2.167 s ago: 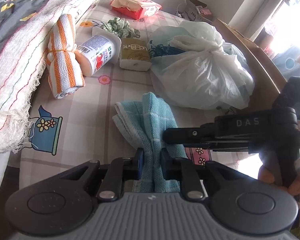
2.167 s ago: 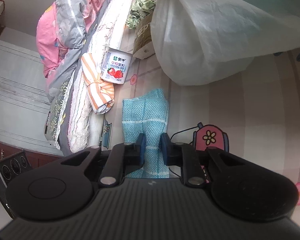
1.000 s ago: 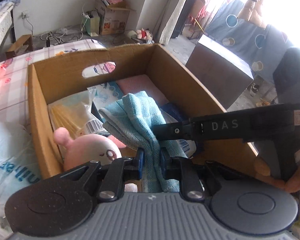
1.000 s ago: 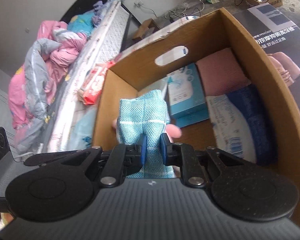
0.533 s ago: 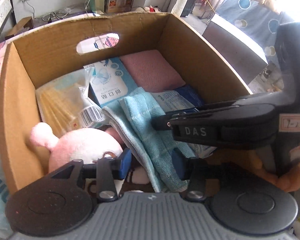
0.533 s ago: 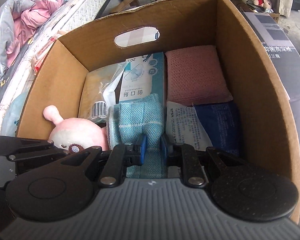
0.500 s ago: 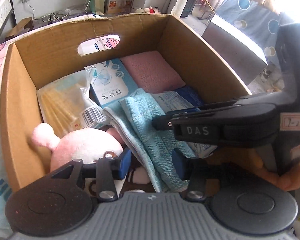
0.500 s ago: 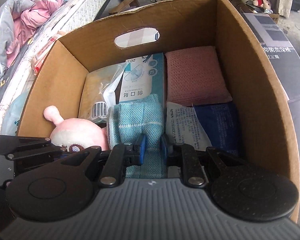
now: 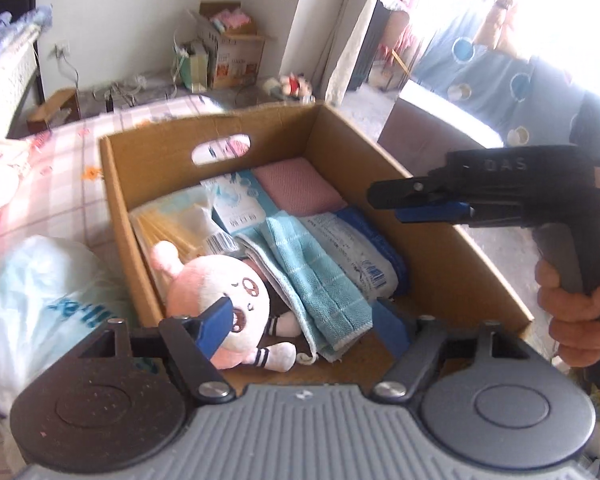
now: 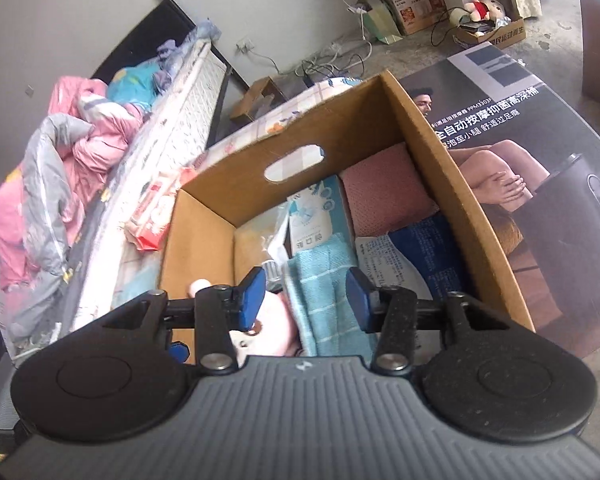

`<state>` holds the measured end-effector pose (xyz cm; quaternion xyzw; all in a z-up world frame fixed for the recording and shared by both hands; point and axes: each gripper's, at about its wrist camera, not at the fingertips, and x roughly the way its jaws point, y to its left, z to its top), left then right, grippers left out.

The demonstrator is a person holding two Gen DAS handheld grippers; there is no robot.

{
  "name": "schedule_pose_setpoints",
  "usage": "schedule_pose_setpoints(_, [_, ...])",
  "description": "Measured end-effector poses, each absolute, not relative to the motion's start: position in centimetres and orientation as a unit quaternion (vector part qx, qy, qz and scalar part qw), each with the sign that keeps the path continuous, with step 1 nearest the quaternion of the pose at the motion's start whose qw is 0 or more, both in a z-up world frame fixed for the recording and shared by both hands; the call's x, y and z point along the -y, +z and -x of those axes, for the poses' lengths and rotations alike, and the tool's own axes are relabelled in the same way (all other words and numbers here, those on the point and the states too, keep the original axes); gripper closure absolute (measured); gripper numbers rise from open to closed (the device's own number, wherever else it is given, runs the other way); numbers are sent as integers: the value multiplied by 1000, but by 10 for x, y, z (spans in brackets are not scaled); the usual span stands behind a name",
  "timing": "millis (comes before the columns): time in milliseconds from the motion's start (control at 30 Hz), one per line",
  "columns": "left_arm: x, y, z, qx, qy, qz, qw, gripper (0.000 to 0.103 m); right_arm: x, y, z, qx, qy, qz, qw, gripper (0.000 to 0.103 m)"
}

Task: Organize soft objects
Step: 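Move the right gripper down to the white yogurt cup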

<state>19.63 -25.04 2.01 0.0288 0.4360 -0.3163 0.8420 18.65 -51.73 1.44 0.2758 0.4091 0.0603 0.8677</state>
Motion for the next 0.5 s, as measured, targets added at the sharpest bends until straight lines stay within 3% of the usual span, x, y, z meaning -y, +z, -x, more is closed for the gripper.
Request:
schedule_pose_setpoints(167, [208, 44, -161, -391, -297, -23, 871, 15, 498, 43, -143, -380, 89, -282, 877, 49])
schedule_pose_setpoints(500, [94, 47, -106, -337, -175, -38, 924, 13, 403, 56, -119, -383, 180, -277, 863, 45])
